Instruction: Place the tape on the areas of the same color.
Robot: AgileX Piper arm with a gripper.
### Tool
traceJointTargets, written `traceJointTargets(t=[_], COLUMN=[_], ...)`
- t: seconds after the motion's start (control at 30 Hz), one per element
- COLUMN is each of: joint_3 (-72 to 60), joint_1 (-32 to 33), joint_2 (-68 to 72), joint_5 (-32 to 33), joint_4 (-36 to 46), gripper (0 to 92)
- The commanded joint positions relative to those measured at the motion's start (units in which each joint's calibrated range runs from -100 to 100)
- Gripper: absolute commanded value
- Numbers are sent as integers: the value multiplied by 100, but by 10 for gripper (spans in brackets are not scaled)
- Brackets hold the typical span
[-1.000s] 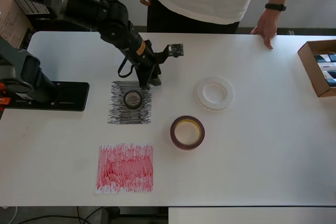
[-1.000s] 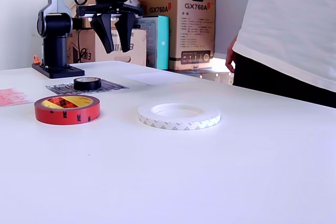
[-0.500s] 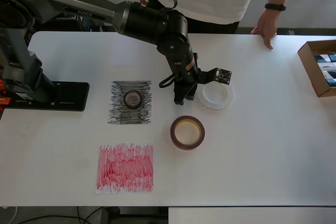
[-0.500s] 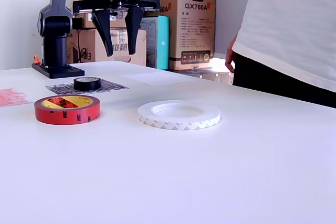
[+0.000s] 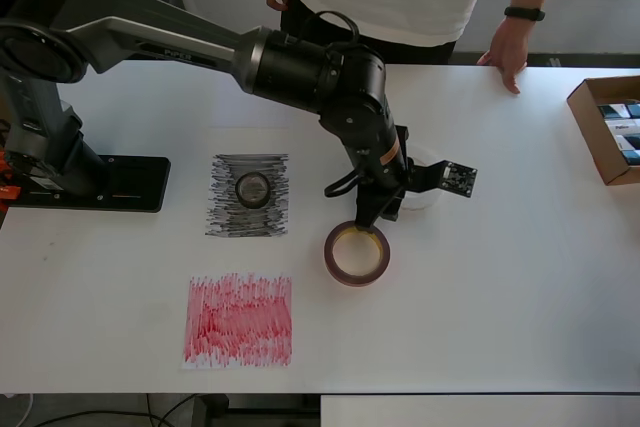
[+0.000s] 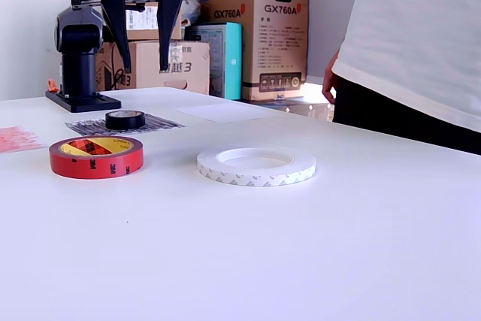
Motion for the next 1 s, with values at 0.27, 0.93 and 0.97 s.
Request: traceJointTargets(t=[0.27, 0.93, 0.97], joint_3=[720, 747, 756], joint_1=[-232, -138, -138], joint_2=[-159, 262, 262], joint_5=[-109, -183, -183], joint_4=[166, -403, -471], gripper=[444, 449, 449])
